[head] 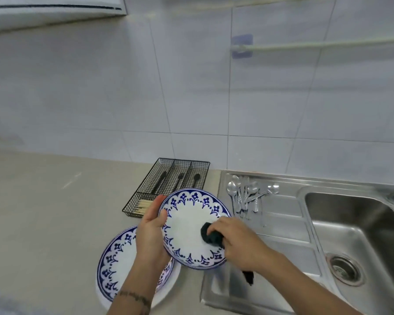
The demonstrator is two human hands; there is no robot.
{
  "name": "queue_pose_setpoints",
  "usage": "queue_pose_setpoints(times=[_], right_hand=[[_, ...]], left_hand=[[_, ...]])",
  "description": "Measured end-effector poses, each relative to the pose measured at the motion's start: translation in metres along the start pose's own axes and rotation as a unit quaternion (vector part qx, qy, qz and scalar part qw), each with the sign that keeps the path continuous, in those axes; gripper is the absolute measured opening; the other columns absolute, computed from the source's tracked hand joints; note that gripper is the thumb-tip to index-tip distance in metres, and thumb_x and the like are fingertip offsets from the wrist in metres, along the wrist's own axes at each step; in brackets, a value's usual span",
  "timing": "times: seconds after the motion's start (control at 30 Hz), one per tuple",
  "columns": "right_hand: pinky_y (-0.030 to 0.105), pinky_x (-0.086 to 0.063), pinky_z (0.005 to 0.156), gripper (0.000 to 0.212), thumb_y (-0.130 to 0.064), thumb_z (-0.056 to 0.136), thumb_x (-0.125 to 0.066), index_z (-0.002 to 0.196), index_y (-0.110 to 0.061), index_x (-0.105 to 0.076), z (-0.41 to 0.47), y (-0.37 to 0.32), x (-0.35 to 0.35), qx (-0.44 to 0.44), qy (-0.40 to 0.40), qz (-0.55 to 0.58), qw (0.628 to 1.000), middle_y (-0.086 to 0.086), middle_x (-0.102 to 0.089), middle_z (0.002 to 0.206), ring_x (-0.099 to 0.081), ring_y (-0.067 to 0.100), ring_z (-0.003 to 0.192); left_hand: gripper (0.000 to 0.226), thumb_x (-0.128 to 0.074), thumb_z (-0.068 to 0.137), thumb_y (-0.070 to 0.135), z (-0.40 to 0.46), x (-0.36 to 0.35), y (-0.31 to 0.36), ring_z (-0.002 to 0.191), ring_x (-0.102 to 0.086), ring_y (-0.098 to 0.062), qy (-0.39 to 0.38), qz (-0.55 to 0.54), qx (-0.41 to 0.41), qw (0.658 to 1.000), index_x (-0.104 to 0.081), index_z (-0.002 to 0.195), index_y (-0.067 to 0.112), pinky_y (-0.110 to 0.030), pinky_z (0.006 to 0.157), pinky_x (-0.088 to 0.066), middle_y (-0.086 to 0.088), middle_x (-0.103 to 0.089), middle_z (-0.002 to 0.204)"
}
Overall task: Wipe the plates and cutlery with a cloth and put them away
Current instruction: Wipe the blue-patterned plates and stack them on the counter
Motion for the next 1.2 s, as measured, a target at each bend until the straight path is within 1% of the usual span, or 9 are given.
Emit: queue_pose_setpoints(times=[0.17, 0.27, 0.33, 0.47, 0.6, 0.73, 0.83, 1.03, 1.2], right_hand=[[0.029, -0.043, 0.094, 0.045, 0.005, 0.089, -0.047, 0.114, -0.031, -0.060, 0.023, -0.018, -0.001, -0.094, 0.108, 0.077, 0.987, -0.011, -0.051, 0.110, -0.046, 0.010, 0.106], [0.014, -0.043, 0.082, 0.046, 0.008, 0.090, -0.047, 0.111, -0.031, -0.060, 0.023, -0.030, -0.003, -0.124, 0.148, 0.120, 0.974, -0.008, -0.051, 0.111, -0.047, 0.011, 0.104], [0.009, -0.043, 0.068, 0.045, 0.009, 0.090, -0.048, 0.110, -0.029, -0.060, 0.023, -0.038, -0.010, -0.136, 0.152, 0.138, 0.969, -0.006, -0.052, 0.109, -0.050, 0.009, 0.098], [0.018, -0.041, 0.072, 0.043, 0.007, 0.090, -0.050, 0.110, -0.029, -0.062, 0.023, -0.048, -0.029, -0.159, 0.135, 0.140, 0.968, -0.007, -0.055, 0.105, -0.053, 0.010, 0.094], [0.022, -0.046, 0.071, 0.042, 0.006, 0.091, -0.050, 0.111, -0.029, -0.063, 0.018, -0.051, -0.042, -0.183, 0.126, 0.128, 0.967, -0.005, -0.056, 0.105, -0.056, 0.012, 0.089], [0.014, -0.044, 0.056, 0.040, 0.007, 0.092, -0.049, 0.111, -0.026, -0.062, 0.015, -0.050, -0.047, -0.198, 0.127, 0.130, 0.963, -0.002, -0.055, 0.105, -0.058, 0.011, 0.084], [0.015, -0.042, 0.065, 0.042, 0.006, 0.091, -0.050, 0.109, -0.030, -0.062, 0.013, -0.045, -0.052, -0.211, 0.123, 0.126, 0.962, -0.003, -0.056, 0.106, -0.057, 0.010, 0.089], [0.027, -0.044, 0.085, 0.042, 0.005, 0.090, -0.050, 0.114, -0.027, -0.062, 0.007, -0.035, -0.060, -0.227, 0.124, 0.090, 0.962, -0.003, -0.055, 0.109, -0.053, 0.015, 0.099], [0.032, -0.043, 0.094, 0.042, 0.001, 0.088, -0.054, 0.120, -0.026, -0.059, 0.004, -0.020, -0.067, -0.248, 0.116, 0.020, 0.962, -0.002, -0.050, 0.115, -0.048, 0.019, 0.107]], left_hand=[[0.040, -0.043, 0.101, -0.001, 0.026, 0.081, 0.023, 0.091, -0.072, -0.026, 0.020, -0.005, -0.007, 1.000, -0.065, 0.115, 0.029, -0.041, 0.074, -0.057, 0.000, -0.078, 0.100], [0.039, -0.045, 0.099, -0.002, 0.034, 0.119, 0.028, 0.098, -0.071, -0.028, 0.033, 0.014, -0.001, 0.999, -0.066, 0.116, 0.027, -0.041, 0.079, -0.056, -0.004, -0.075, 0.110], [0.040, -0.047, 0.099, -0.001, 0.037, 0.142, 0.029, 0.104, -0.069, -0.030, 0.047, 0.015, 0.006, 0.999, -0.065, 0.121, 0.026, -0.047, 0.087, -0.056, -0.007, -0.072, 0.118], [0.040, -0.049, 0.097, -0.001, 0.046, 0.173, 0.022, 0.111, -0.066, -0.032, 0.062, 0.011, 0.018, 0.998, -0.066, 0.116, 0.030, -0.057, 0.098, -0.051, -0.005, -0.069, 0.124], [0.041, -0.048, 0.097, -0.002, 0.043, 0.183, 0.017, 0.113, -0.066, -0.030, 0.071, 0.016, 0.015, 0.997, -0.066, 0.116, 0.030, -0.053, 0.099, -0.052, -0.003, -0.069, 0.123], [0.042, -0.049, 0.097, -0.004, 0.043, 0.192, 0.011, 0.112, -0.066, -0.028, 0.092, 0.027, 0.007, 0.995, -0.068, 0.114, 0.029, -0.052, 0.099, -0.052, -0.003, -0.070, 0.122], [0.044, -0.046, 0.097, -0.004, 0.041, 0.196, 0.008, 0.111, -0.065, -0.026, 0.108, 0.062, -0.003, 0.992, -0.070, 0.110, 0.031, -0.049, 0.097, -0.053, 0.001, -0.070, 0.119], [0.050, -0.039, 0.095, -0.006, 0.030, 0.198, 0.029, 0.106, -0.063, -0.020, 0.135, 0.207, -0.097, 0.964, -0.067, 0.121, 0.025, -0.024, 0.081, -0.048, 0.001, -0.068, 0.117], [0.056, -0.038, 0.090, -0.009, 0.028, 0.198, 0.038, 0.108, -0.061, -0.020, 0.127, 0.320, -0.137, 0.929, -0.064, 0.128, 0.023, -0.027, 0.089, -0.049, -0.001, -0.066, 0.122]])
Point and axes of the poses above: each hand's wrist, its own z-axis towards the middle knuckle, its own x-axis out of the back of the hand, y = z × x, the point moved 10 cm from there along z, towards the middle knuckle
